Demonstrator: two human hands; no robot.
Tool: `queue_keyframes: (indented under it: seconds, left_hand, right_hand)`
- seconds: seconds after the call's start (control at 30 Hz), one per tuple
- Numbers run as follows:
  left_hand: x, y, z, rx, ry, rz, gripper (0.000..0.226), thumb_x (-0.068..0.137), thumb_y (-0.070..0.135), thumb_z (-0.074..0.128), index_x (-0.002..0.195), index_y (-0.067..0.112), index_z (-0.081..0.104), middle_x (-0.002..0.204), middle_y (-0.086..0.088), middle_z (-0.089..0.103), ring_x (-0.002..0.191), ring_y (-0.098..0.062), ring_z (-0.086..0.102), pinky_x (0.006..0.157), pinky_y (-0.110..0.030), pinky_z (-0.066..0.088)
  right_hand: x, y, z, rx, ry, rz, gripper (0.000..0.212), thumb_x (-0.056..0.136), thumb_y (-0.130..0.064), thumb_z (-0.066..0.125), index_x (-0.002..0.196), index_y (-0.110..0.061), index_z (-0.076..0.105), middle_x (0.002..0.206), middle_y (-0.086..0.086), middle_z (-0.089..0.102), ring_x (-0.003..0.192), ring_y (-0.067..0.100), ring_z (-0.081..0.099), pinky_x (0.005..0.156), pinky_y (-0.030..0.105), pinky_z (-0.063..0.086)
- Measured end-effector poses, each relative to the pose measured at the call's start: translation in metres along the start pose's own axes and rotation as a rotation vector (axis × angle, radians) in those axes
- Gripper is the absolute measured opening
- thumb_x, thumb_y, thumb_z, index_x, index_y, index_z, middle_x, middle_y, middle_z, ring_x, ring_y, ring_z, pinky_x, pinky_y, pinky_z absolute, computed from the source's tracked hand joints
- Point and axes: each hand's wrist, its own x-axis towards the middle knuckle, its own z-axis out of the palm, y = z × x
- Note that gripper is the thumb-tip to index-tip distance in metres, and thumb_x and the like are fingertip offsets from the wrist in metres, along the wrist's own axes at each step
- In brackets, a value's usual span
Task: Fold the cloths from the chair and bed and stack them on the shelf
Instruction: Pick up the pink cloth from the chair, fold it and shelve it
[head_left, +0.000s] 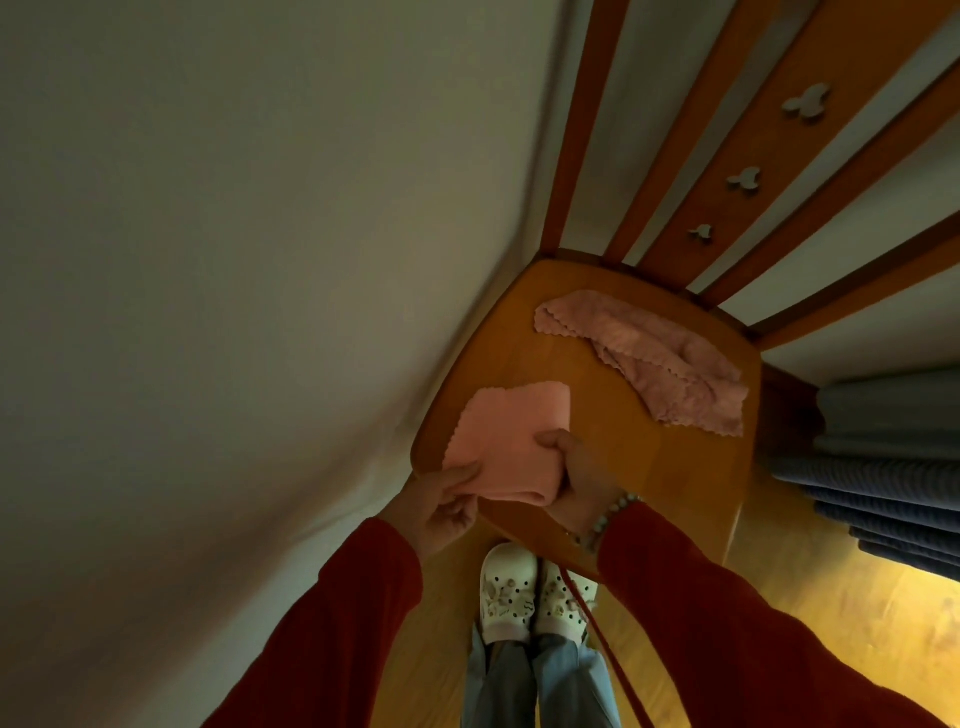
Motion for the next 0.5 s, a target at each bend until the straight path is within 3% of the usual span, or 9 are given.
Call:
queue_keyframes:
  seconds: [0.1,0.17,0.23,0.37,0.5]
  left_hand:
    - [-0.010,-0.006,0.015,-0.110,-0.040,0.003,0.056,0.072,0.016,0.083,0.121,0.008,0.058,0.119,-0.015,0.057,0.103,-0.033,0.060,0.081,-0.040,0.058]
    - [-0.021,-0.011,0.029,-0.214,-0.171,-0.022,0.052,0.081,0.027,0.078,0.125,0.010,0.058,0.131,-0.022,0.056,0.118,-0.044,0.057,0.100,-0.052,0.048]
    - [-0.033,-0.010,0.046,-0.269,-0.292,-0.018,0.054,0.086,0.034,0.072,0.129,0.006,0.057,0.132,-0.025,0.059,0.122,-0.043,0.057,0.109,-0.053,0.040]
    - [-0.055,0.005,0.085,-0.308,-0.311,0.184,0.043,0.091,0.016,0.065,0.131,0.003,0.057,0.125,-0.023,0.065,0.116,-0.036,0.063,0.095,-0.047,0.053]
    - [-0.082,0.031,0.122,-0.244,-0.388,0.313,0.032,0.090,-0.003,0.057,0.120,0.003,0.065,0.117,-0.019,0.070,0.096,-0.027,0.073,0.078,-0.036,0.061]
  right_hand:
    - [-0.017,-0.011,0.008,0.004,-0.016,-0.042,0.041,0.094,-0.015,0.055,0.134,-0.007,0.048,0.129,0.022,0.057,0.111,0.041,0.058,0.065,0.052,0.059]
    - [-0.033,-0.020,0.017,0.026,-0.046,-0.077,0.032,0.095,-0.018,0.056,0.125,-0.007,0.054,0.119,0.021,0.064,0.109,0.040,0.060,0.078,0.054,0.056]
    - [-0.047,-0.029,0.024,0.037,-0.051,-0.123,0.034,0.094,-0.020,0.060,0.124,-0.006,0.056,0.118,0.023,0.066,0.110,0.041,0.062,0.082,0.053,0.056]
    - [-0.078,-0.054,0.034,0.064,-0.052,-0.241,0.045,0.091,-0.020,0.064,0.134,-0.011,0.053,0.124,0.022,0.065,0.112,0.043,0.063,0.081,0.056,0.057]
    - [-0.125,-0.088,0.044,0.039,-0.044,-0.325,0.018,0.094,-0.018,0.062,0.110,-0.011,0.059,0.107,0.017,0.068,0.098,0.035,0.064,0.068,0.049,0.061]
